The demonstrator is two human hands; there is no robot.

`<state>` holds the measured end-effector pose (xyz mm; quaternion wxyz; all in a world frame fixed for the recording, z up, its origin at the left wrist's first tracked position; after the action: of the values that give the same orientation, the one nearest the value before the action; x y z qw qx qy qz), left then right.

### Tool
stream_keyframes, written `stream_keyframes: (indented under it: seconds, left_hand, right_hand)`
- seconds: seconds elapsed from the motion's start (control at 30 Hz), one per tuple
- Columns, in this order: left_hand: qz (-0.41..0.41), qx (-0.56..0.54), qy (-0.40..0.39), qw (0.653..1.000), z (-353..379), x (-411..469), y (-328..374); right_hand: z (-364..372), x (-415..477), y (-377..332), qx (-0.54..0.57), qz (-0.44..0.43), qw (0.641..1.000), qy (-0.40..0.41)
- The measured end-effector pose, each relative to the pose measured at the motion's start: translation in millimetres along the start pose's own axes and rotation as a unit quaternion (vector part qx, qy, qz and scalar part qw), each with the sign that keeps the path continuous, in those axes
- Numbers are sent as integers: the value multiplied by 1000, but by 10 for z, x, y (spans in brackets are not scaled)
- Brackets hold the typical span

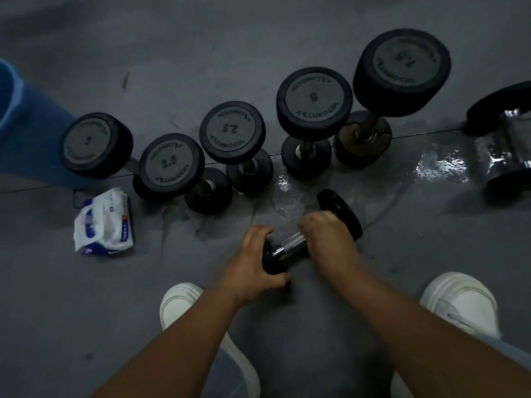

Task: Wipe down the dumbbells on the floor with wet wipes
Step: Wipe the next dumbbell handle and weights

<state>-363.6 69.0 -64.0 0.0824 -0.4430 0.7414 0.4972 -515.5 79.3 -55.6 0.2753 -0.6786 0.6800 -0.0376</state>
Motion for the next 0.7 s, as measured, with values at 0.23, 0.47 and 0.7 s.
stream_keyframes:
  seconds: [0.23, 0.47, 0.7]
  left_hand:
    - [-26, -38, -9, 999, -41, 42, -61]
    - [-50, 100, 79, 991, 68, -81, 107]
    - [-44, 198, -87, 975, 7, 25, 180]
  right_hand:
    - [97, 35, -246, -91, -59, 991, -74]
    - [85, 208, -188, -184, -24, 964, -190]
    - [56, 58, -53, -88, -55, 920, -378]
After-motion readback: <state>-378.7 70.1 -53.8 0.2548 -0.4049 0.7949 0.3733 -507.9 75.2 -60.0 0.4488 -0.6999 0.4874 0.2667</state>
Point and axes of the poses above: each hand's wrist, its own x-axis towards the middle knuckle, its own z-axis out of the palm, y = z × x, the point moved 8 cm from there along x, towards the middle knuckle, and after that the axes turned 14 degrees about -y, right-handed, at the moved point
